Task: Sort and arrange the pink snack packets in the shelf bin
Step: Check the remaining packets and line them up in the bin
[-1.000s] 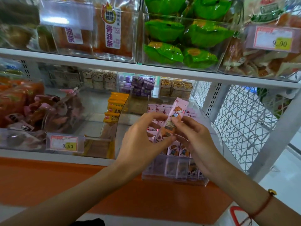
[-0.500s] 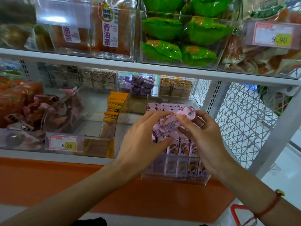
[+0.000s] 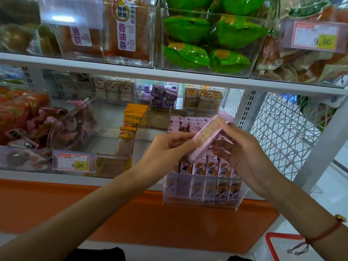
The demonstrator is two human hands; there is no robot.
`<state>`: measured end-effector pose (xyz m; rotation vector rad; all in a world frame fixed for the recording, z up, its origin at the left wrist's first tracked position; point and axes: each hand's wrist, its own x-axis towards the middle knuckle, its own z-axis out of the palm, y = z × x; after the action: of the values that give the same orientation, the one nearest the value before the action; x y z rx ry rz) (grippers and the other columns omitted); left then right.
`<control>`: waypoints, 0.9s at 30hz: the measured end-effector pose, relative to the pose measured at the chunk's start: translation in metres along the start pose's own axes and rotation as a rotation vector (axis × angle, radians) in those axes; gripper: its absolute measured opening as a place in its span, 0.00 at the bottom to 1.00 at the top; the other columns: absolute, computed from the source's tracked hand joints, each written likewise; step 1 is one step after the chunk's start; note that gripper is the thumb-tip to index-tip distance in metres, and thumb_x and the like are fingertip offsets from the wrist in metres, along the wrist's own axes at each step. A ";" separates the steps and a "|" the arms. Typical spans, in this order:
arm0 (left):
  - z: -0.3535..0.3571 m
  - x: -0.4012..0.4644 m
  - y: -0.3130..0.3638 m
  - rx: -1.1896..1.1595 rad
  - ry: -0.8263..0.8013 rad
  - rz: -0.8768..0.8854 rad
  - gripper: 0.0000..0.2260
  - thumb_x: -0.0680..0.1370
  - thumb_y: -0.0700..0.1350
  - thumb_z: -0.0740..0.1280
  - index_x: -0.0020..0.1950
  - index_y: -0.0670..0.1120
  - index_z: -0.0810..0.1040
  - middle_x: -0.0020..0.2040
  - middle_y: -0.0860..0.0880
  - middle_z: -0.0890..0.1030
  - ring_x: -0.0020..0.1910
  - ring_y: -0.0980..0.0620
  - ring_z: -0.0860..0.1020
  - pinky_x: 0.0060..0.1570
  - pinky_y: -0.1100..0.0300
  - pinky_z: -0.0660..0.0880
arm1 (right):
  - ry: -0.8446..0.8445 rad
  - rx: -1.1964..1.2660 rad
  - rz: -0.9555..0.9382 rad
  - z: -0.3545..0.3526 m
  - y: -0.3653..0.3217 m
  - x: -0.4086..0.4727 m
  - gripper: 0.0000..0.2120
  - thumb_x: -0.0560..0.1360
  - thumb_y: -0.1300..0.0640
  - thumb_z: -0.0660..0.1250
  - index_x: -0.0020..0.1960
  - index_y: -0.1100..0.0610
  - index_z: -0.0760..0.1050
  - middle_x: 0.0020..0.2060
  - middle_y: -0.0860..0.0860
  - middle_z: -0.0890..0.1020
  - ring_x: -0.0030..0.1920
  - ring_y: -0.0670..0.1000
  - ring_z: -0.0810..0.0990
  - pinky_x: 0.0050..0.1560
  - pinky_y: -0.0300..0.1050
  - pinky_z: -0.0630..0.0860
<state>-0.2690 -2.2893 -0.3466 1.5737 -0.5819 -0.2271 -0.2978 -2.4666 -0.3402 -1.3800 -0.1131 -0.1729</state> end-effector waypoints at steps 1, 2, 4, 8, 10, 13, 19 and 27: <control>-0.002 0.000 0.001 -0.011 0.000 -0.040 0.09 0.77 0.45 0.65 0.55 0.50 0.80 0.38 0.59 0.84 0.36 0.61 0.82 0.35 0.71 0.76 | 0.005 -0.005 0.011 -0.001 -0.001 0.000 0.14 0.71 0.51 0.65 0.52 0.57 0.79 0.37 0.48 0.82 0.36 0.46 0.79 0.37 0.36 0.78; -0.003 0.001 0.001 -0.024 0.008 -0.078 0.07 0.76 0.47 0.65 0.51 0.50 0.81 0.36 0.58 0.84 0.34 0.61 0.81 0.33 0.71 0.75 | 0.021 -0.023 0.020 -0.002 -0.002 -0.001 0.14 0.71 0.50 0.66 0.52 0.57 0.78 0.37 0.48 0.82 0.35 0.46 0.80 0.36 0.35 0.78; -0.005 0.002 0.002 -0.069 0.056 -0.162 0.13 0.71 0.55 0.66 0.44 0.47 0.81 0.34 0.53 0.84 0.32 0.59 0.81 0.31 0.69 0.75 | 0.076 -0.086 0.036 -0.002 -0.002 -0.002 0.17 0.68 0.47 0.68 0.51 0.57 0.78 0.38 0.50 0.83 0.34 0.47 0.81 0.33 0.34 0.77; -0.011 0.006 0.002 -0.073 0.125 -0.254 0.27 0.64 0.64 0.66 0.50 0.43 0.80 0.39 0.47 0.86 0.32 0.56 0.82 0.27 0.68 0.74 | 0.173 -0.130 0.059 0.000 0.000 -0.003 0.22 0.63 0.43 0.71 0.48 0.59 0.78 0.36 0.52 0.85 0.32 0.45 0.82 0.31 0.32 0.76; -0.013 0.007 0.000 -0.075 0.096 -0.267 0.27 0.63 0.65 0.66 0.51 0.46 0.81 0.42 0.46 0.86 0.32 0.56 0.82 0.27 0.68 0.74 | 0.196 -0.122 0.059 0.000 0.000 -0.003 0.23 0.63 0.43 0.71 0.49 0.60 0.78 0.36 0.53 0.85 0.32 0.45 0.82 0.30 0.32 0.75; -0.014 0.009 -0.002 -0.069 0.065 -0.246 0.24 0.62 0.65 0.67 0.48 0.48 0.82 0.41 0.47 0.86 0.34 0.55 0.83 0.29 0.67 0.75 | 0.214 -0.093 0.052 0.002 -0.001 -0.004 0.26 0.63 0.44 0.72 0.52 0.61 0.77 0.35 0.53 0.85 0.32 0.45 0.82 0.30 0.31 0.75; -0.017 0.007 -0.008 0.188 0.011 0.050 0.16 0.66 0.56 0.72 0.53 0.59 0.80 0.45 0.58 0.84 0.44 0.61 0.82 0.41 0.70 0.77 | 0.060 0.035 -0.072 0.001 -0.006 -0.004 0.27 0.65 0.56 0.70 0.62 0.62 0.72 0.42 0.51 0.85 0.46 0.50 0.84 0.45 0.38 0.79; -0.013 0.006 -0.014 0.350 0.090 0.337 0.16 0.70 0.47 0.72 0.56 0.58 0.76 0.54 0.60 0.80 0.55 0.64 0.78 0.57 0.69 0.73 | -0.172 -0.566 -0.485 0.007 -0.011 -0.015 0.18 0.66 0.58 0.76 0.53 0.46 0.77 0.53 0.47 0.82 0.59 0.50 0.78 0.63 0.52 0.74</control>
<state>-0.2548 -2.2811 -0.3582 1.7784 -0.8365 0.2099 -0.3146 -2.4604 -0.3310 -1.9136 -0.5792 -0.5201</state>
